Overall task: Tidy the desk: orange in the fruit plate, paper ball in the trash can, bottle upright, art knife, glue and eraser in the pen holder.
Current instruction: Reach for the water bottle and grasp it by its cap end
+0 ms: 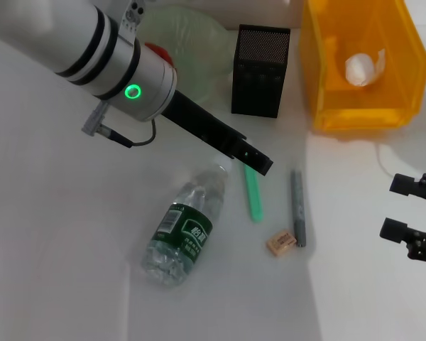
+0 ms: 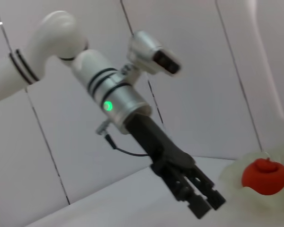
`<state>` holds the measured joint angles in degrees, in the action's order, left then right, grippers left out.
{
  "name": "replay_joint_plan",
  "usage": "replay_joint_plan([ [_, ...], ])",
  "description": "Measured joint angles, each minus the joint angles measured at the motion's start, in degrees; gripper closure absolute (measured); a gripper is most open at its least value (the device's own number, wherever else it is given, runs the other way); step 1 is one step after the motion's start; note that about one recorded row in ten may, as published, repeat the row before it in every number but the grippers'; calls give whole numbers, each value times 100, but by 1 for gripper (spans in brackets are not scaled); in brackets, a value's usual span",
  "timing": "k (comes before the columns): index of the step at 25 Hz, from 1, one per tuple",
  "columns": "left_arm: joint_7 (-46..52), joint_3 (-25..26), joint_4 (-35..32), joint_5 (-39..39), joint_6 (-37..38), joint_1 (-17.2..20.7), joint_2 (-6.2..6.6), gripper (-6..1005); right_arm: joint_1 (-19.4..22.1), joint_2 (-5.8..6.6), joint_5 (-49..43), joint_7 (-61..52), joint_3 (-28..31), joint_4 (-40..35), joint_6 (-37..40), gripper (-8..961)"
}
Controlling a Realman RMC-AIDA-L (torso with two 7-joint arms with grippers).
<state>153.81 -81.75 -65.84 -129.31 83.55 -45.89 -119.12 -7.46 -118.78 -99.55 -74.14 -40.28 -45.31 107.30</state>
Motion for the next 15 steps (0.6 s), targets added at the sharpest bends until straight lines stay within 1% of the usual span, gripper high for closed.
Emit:
replay_joint_plan([
  [3, 43, 35, 349, 4, -262, -122, -2, 139, -6, 26, -43, 235, 16, 199, 16, 115],
  [4, 112, 5, 470, -8, -528, -130, -3, 139, -10, 29, -59, 261, 33, 235, -4, 115],
  [6, 140, -9, 523, -21, -634, -130, -4, 139, -32, 36, -80, 274, 42, 309, -29, 114],
  [9, 153, -38, 823, -27, -964, -134, -5, 139, -77, 48, -116, 279, 40, 374, -36, 114],
  [10, 153, -38, 823, -27, -964, -134, -5, 139, -86, 48, -141, 275, 45, 376, -38, 114],
  [12, 157, -102, 1036, -30, -1144, -134, -6, 139, -96, 48, -182, 248, 57, 379, -40, 114],
  [15, 157, -135, 1113, -31, -1244, -120, -6, 139, -98, 48, -197, 239, 59, 385, -40, 115],
])
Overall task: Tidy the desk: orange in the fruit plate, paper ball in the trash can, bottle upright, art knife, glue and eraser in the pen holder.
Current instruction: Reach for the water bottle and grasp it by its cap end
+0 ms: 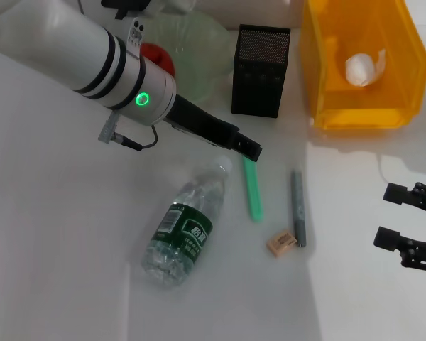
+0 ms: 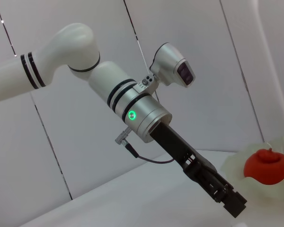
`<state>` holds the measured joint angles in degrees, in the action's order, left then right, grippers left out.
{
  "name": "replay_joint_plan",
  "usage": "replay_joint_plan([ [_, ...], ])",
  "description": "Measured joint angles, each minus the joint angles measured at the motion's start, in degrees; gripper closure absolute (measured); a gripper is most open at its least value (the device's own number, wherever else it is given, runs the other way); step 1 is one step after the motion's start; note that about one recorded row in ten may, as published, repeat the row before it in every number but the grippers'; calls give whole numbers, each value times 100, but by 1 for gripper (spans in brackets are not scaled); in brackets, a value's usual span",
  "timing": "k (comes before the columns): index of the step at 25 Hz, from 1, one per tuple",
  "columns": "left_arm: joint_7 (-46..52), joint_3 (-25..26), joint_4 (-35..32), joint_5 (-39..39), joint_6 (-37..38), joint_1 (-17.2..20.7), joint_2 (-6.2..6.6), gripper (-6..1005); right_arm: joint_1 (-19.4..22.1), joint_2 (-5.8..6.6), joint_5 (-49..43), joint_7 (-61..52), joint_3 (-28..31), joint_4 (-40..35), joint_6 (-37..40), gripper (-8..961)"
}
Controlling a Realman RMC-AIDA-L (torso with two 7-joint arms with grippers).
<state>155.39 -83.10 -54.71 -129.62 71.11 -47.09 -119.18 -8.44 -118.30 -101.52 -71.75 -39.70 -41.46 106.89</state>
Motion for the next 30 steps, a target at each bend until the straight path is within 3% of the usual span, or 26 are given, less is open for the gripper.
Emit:
replay_joint_plan([
  [10, -3, -174, 306, -426, -547, 46, 0, 139, -52, -11, -10, -4, 6, 115, -117, 114],
  [19, -45, -209, 370, -428, -590, 76, 0, 139, -105, -5, -10, 27, 6, 239, -210, 115],
  [30, -11, -791, 462, -270, -842, 131, 0, 186, -160, 9, -10, 48, 6, 365, -363, 114],
])
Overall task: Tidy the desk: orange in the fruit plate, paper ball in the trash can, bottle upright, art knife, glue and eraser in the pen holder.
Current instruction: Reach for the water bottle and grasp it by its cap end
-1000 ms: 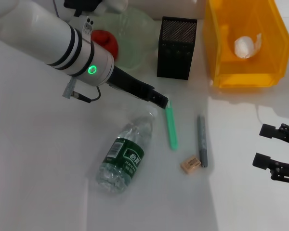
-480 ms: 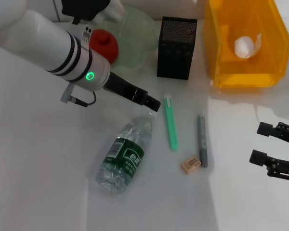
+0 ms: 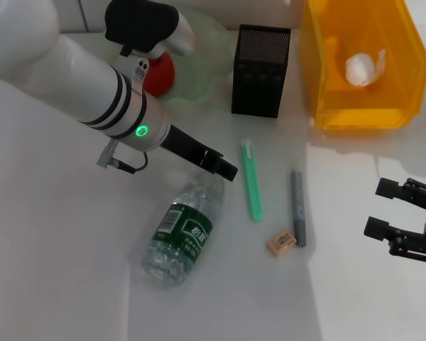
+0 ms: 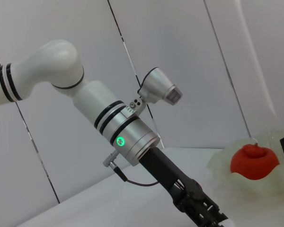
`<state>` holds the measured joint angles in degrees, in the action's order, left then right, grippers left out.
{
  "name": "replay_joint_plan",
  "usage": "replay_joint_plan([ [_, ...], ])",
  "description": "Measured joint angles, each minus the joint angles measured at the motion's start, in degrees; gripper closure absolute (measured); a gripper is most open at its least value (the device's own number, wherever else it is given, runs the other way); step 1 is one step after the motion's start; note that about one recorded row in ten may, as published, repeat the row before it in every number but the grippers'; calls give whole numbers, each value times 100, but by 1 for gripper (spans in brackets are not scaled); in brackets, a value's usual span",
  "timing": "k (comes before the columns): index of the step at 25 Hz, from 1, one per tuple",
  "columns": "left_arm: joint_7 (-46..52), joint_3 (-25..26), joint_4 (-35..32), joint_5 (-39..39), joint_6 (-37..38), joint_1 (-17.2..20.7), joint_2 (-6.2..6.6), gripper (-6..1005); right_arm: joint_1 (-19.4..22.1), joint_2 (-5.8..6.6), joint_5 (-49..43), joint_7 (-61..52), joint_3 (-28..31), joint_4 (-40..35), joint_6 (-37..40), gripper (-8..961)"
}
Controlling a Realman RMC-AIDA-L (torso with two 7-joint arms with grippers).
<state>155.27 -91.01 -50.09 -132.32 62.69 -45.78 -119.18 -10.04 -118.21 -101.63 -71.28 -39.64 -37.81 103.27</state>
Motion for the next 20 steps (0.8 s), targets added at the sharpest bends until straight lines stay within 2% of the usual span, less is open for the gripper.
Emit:
replay_joint_plan([
  [12, 6, -133, 0, 49, -45, 10, 0, 320, 10, 0, -11, 6, 0, 70, -55, 115],
  [20, -4, -165, -1, 264, -69, 62, 0, 369, -1, 0, -16, 7, 0, 72, -18, 114],
])
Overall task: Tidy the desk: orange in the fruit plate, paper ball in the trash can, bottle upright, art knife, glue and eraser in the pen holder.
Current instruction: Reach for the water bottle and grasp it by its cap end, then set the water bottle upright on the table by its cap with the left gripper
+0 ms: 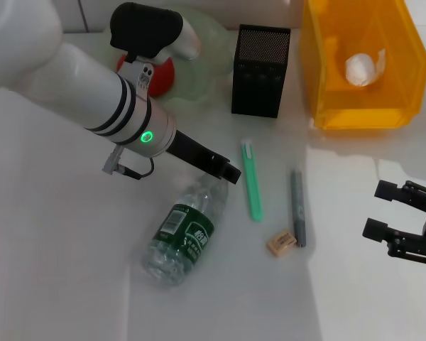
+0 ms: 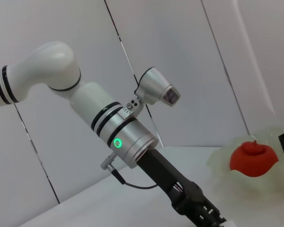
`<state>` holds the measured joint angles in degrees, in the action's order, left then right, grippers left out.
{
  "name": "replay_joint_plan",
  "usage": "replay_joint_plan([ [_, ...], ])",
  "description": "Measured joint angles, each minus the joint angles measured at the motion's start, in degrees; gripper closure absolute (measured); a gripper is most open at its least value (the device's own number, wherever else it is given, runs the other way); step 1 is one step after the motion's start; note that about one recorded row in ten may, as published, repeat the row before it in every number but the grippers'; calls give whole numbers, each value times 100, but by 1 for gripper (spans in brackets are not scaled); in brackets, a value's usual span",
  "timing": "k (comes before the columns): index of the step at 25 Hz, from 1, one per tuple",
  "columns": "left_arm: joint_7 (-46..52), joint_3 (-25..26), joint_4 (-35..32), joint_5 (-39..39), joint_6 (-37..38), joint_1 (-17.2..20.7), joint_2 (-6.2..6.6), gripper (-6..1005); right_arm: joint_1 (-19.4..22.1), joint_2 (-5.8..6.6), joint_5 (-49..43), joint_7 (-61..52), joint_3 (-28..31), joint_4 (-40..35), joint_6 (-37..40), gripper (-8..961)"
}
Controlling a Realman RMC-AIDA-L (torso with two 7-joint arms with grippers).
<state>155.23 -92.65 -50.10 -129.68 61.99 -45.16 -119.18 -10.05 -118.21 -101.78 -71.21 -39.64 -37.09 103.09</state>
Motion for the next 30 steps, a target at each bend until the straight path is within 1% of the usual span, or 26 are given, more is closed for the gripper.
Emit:
replay_joint_plan([
  [8, -5, -221, -124, 7, 4, 30, 0, 546, -43, 0, 0, 2, 0, 0, 18, 115],
  [11, -5, -221, -124, 7, 4, 30, 0, 548, -43, 0, 0, 1, 0, 0, 19, 115],
  [12, -43, -233, -363, 3, 10, 158, 0, 548, -43, 0, 0, 1, 0, 0, 19, 115],
  [15, -54, -238, -456, 2, 9, 210, 1, 550, -41, 0, 5, -13, 0, 0, 19, 114],
  [16, -74, -242, -613, -6, 4, 315, 12, 550, -41, 0, 10, -21, 0, 0, 19, 114],
  [18, -74, -242, -613, -6, 4, 315, 12, 551, -40, 0, 23, -34, 3, 0, 19, 114],
  [19, -204, -202, -789, -8, 14, 444, 28, 552, -40, 3, 35, -40, 18, 0, 19, 114],
  [20, -204, -202, -789, -8, 14, 444, 28, 552, -40, 3, 35, -40, 18, 0, 19, 114],
  [22, -559, -148, -1210, 107, -18, 776, 28, 553, -40, 3, 41, -44, 56, 0, 20, 114],
  [23, -559, -148, -1210, 107, -18, 776, 28, 552, -40, -2, 44, -47, 84, 0, 20, 114],
  [24, -933, -146, -1594, 352, -142, 1120, 28, 552, -40, -17, 52, -51, 132, 0, 29, 114],
  [25, -1127, -146, -1782, 489, -213, 1321, 30, 552, -40, -17, 52, -51, 132, 0, 29, 114],
  [26, -1127, -146, -1782, 489, -213, 1321, 30, 551, -46, -42, 56, -53, 198, 0, 44, 114],
  [27, -1268, -143, -1914, 584, -267, 1449, 37, 551, -56, -55, 57, -53, 226, 0, 47, 114],
  [28, -1268, -143, -1914, 584, -267, 1449, 37, 552, -56, -55, 57, -53, 226, 0, 47, 114],
  [29, -1609, -89, -2132, 802, -354, 1727, 51, 554, -100, -74, 61, -61, 273, 36, 63, 114],
  [30, -1882, -25, -2187, 990, -396, 1864, 51, 554, -100, -74, 61, -61, 273, 36, 63, 115],
])
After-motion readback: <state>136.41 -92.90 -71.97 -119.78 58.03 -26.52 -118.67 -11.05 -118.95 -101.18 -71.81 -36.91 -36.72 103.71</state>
